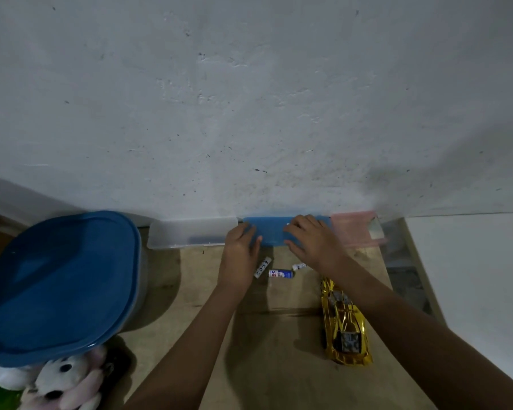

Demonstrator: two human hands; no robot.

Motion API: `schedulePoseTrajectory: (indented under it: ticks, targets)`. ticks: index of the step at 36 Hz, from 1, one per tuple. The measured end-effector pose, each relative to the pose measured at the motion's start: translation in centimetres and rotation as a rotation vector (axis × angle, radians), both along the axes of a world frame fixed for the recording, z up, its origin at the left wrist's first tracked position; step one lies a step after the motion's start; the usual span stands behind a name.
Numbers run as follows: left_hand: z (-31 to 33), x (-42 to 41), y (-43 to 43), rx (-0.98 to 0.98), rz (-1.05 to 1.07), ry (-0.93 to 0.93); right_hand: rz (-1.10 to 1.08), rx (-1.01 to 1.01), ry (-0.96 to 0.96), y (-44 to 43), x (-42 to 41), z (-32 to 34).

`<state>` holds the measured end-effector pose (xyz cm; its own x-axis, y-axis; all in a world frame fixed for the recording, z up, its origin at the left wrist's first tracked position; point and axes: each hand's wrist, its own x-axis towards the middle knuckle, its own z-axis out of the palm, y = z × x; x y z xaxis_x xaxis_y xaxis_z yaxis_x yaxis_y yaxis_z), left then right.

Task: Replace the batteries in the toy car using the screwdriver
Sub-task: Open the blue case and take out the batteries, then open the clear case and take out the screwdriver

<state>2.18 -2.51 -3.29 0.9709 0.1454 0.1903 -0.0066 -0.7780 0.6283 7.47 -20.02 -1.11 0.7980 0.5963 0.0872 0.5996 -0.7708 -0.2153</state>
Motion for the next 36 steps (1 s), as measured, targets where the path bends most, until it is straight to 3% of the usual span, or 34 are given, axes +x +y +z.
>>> schedulePoseTrajectory:
  ticks: [15,19,22,25,29,33,36]
  targets:
    - [-0.4,1.6,0.8,0.255,-0.205,0.114,-0.118,-0.012,0.141,0.9,-0.4,0.6]
    - [1.2,1.3,1.2,0.177,-0.234,0.220,-0.148,-0.100,0.184,1.8,-0.9,1.4]
    - [2.1,-0.5,2.4,0.062,-0.171,0.164,-0.195,-0.157,0.182,2.9,-1.3,2.1]
    - [3.4,-3.3,4.4,-0.081,0.024,0.097,-0.186,-0.218,0.178,4.2,-1.8,2.4]
    - [2.9,-6.4,7.7,-0.210,0.303,0.094,-0.050,-0.122,0.132,7.3,-2.6,2.3]
    - [1.0,-7.6,10.6,-0.159,0.341,0.291,0.044,0.003,0.143,11.8,-3.6,2.3]
    - [0.6,-7.4,11.7,-0.089,0.325,0.315,0.066,0.027,0.146,14.7,-4.2,2.0]
